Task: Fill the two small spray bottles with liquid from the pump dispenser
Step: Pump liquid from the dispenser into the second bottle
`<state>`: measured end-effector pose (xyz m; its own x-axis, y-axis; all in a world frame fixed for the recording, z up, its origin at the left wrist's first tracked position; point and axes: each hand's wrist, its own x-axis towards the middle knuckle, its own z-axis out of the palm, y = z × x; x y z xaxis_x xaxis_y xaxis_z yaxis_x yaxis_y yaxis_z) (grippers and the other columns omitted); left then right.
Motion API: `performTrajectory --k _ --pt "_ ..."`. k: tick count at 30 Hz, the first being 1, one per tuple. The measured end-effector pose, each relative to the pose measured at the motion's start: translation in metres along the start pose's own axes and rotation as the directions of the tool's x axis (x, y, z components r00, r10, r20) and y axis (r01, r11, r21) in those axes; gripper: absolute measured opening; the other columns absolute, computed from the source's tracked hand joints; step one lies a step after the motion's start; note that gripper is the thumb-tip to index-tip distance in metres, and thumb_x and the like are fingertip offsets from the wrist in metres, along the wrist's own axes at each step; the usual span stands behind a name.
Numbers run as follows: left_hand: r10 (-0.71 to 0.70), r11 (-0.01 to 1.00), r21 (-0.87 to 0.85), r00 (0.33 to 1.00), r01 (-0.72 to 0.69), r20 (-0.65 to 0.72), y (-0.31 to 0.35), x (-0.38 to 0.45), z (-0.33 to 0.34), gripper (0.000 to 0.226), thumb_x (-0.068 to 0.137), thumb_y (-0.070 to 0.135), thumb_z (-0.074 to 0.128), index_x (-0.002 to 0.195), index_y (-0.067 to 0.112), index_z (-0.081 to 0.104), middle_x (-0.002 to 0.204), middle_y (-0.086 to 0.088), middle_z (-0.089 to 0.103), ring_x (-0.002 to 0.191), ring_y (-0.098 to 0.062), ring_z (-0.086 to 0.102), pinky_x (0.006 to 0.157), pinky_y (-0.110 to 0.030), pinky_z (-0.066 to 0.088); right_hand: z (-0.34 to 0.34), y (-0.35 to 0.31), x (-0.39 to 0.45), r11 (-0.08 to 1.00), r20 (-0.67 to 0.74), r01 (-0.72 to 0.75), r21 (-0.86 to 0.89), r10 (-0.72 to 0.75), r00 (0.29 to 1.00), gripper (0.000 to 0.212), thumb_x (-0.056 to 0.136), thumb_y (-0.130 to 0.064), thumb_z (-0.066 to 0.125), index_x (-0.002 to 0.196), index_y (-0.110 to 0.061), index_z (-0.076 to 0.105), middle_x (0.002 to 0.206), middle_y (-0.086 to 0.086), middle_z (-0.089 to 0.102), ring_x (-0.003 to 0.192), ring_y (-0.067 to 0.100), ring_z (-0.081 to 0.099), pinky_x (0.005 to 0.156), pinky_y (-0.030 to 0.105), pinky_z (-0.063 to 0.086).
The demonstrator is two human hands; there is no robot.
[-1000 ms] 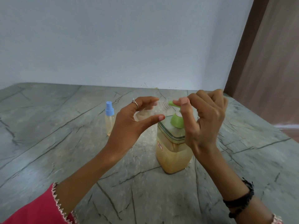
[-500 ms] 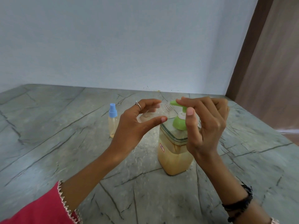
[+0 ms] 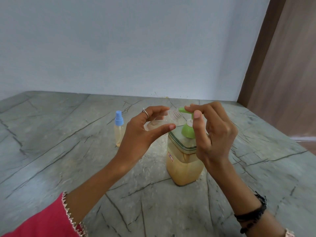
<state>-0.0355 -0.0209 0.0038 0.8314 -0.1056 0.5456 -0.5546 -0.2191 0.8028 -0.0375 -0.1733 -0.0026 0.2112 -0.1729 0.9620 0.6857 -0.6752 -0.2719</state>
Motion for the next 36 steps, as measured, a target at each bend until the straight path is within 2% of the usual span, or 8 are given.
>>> performTrajectory --k 4,7,11,15,18,21,25,36 --pt "-0.004 1.0 -0.004 1.0 0.003 -0.004 0.0 0.0 0.0 0.042 0.064 0.035 0.071 0.104 0.029 0.062 0.1 0.017 0.066 0.097 0.008 0.059 0.08 -0.005 0.043 0.001 0.0 0.001 0.999 0.014 -0.027 0.019 0.026 1.0 0.037 0.092 -0.027 0.045 0.075 -0.006 0.071 0.07 0.001 0.058 0.053 0.008 0.045 0.042 0.021 0.029" --pt "0.001 1.0 -0.004 1.0 -0.001 -0.003 0.0 0.0 0.001 0.043 0.063 0.035 0.071 0.105 0.027 0.062 0.1 0.016 0.066 0.097 0.007 0.059 0.082 -0.006 0.043 0.003 0.0 0.003 0.999 0.026 -0.038 0.018 0.037 0.999 0.038 0.091 -0.025 0.048 0.066 -0.003 0.066 0.066 -0.008 0.046 0.05 0.005 0.038 0.045 0.014 0.025" --pt "0.008 1.0 0.008 1.0 -0.008 -0.002 0.002 -0.001 0.001 0.044 0.062 0.035 0.071 0.104 0.028 0.062 0.101 0.016 0.066 0.099 0.008 0.058 0.082 -0.003 0.039 0.004 0.0 0.007 0.999 0.029 -0.038 0.001 0.038 0.999 0.043 0.091 -0.026 0.049 0.058 -0.003 0.062 0.059 -0.009 0.041 0.046 0.016 0.038 0.04 0.024 0.024" --pt "0.008 1.0 0.008 1.0 -0.008 0.001 0.001 0.0 0.001 0.044 0.062 0.036 0.071 0.104 0.03 0.062 0.099 0.018 0.066 0.098 0.008 0.059 0.086 -0.006 0.042 0.004 0.001 0.005 0.998 0.018 -0.046 0.038 0.046 0.999 0.046 0.092 -0.028 0.045 0.061 0.0 0.065 0.057 -0.004 0.044 0.045 0.016 0.038 0.039 0.032 0.027" --pt "0.008 1.0 0.016 1.0 -0.008 0.004 0.001 0.0 0.0 0.045 0.062 0.037 0.071 0.105 0.03 0.061 0.099 0.018 0.066 0.098 0.008 0.059 0.086 -0.008 0.044 0.002 0.002 0.001 0.998 0.021 -0.036 0.06 0.035 0.999 0.046 0.093 -0.029 0.043 0.068 0.0 0.069 0.061 0.002 0.054 0.05 0.013 0.043 0.04 0.032 0.03" --pt "0.001 1.0 0.005 1.0 -0.001 0.002 0.002 0.0 0.0 0.045 0.062 0.037 0.071 0.105 0.03 0.062 0.099 0.017 0.066 0.097 0.008 0.059 0.086 -0.01 0.046 0.002 0.002 0.0 0.995 0.015 -0.051 0.088 0.049 0.999 0.044 0.094 -0.029 0.042 0.075 -0.003 0.072 0.067 0.004 0.059 0.055 0.008 0.048 0.043 0.028 0.035" --pt "0.003 1.0 0.005 1.0 -0.003 0.0 0.002 0.001 -0.001 0.043 0.062 0.037 0.07 0.104 0.031 0.061 0.099 0.018 0.066 0.096 0.009 0.059 0.081 -0.005 0.043 0.003 0.002 0.0 0.992 0.003 -0.045 0.115 0.045 0.999 0.039 0.093 -0.027 0.043 0.082 -0.006 0.074 0.075 -0.004 0.059 0.063 -0.009 0.047 0.051 0.011 0.031" --pt "0.003 1.0 -0.006 1.0 -0.003 0.007 0.003 -0.001 0.0 0.043 0.064 0.036 0.069 0.106 0.028 0.061 0.101 0.015 0.066 0.097 0.007 0.059 0.08 -0.003 0.041 0.002 0.002 -0.002 0.993 0.012 -0.03 0.118 0.028 1.0 0.036 0.092 -0.026 0.045 0.082 -0.005 0.072 0.078 -0.006 0.057 0.06 -0.011 0.045 0.052 0.007 0.027"
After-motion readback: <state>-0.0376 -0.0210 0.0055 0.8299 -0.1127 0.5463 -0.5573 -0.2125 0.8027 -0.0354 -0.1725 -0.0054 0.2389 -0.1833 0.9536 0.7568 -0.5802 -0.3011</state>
